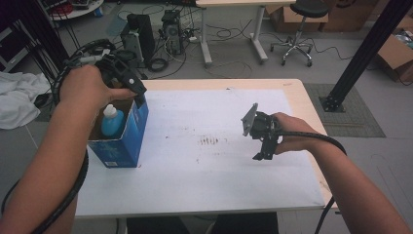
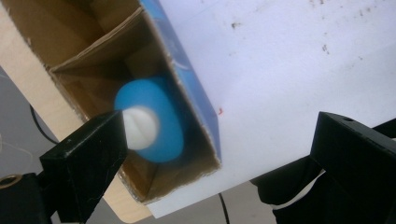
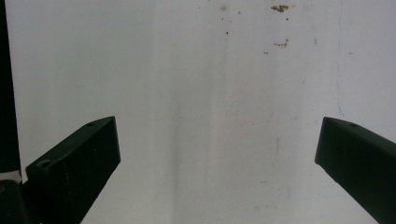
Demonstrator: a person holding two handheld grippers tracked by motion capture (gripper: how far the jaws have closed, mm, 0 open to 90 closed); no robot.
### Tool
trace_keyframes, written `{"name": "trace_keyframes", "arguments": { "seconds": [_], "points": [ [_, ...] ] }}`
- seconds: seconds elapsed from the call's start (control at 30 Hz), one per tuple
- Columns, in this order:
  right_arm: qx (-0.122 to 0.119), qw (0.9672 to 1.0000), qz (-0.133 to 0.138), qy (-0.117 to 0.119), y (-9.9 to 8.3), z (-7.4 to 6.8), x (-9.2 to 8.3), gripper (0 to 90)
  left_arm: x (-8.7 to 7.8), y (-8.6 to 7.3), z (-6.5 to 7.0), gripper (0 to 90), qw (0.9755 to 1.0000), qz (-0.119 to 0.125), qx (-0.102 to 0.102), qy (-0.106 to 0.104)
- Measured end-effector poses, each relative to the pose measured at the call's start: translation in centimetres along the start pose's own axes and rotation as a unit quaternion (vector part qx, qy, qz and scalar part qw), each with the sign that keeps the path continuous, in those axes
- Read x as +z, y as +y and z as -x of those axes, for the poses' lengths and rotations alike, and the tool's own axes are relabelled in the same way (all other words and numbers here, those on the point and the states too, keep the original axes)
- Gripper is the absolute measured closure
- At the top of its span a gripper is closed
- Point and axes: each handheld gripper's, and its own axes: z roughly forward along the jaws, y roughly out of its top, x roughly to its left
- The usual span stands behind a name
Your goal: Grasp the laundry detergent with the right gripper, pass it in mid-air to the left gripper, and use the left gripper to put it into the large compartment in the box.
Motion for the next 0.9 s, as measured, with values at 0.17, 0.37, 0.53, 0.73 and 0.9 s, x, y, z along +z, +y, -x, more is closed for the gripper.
{"name": "trace_keyframes", "arguments": {
  "seconds": [0.17, 0.37, 0.53, 0.73, 0.9],
  "points": [
    [0.002, 1.0000, 0.000, 0.001, -0.1, 0.0, 0.0, 0.0, -0.2, 0.4, 1.2, 1.1, 0.9995, -0.004, 0.032, -0.001],
    [0.004, 1.0000, -0.003, 0.001, -0.1, 0.0, -0.1, 0.0, -0.1, 1.0, 3.0, 0.2, 0.9957, -0.006, 0.091, -0.015],
    [0.006, 1.0000, -0.005, 0.000, -0.2, 0.0, -0.3, 0.0, 0.7, 1.5, 4.8, 0.1, 0.9862, -0.022, 0.163, -0.024],
    [0.009, 0.9999, -0.009, 0.001, -0.2, 0.0, -0.5, 0.0, 1.6, 1.9, 6.7, 0.1, 0.9665, -0.015, 0.255, -0.023],
    [0.009, 0.9999, -0.013, 0.002, -0.1, -0.1, -0.5, 0.0, 1.9, 1.9, 8.4, 0.1, 0.9455, -0.004, 0.324, -0.032]
  ]
}}
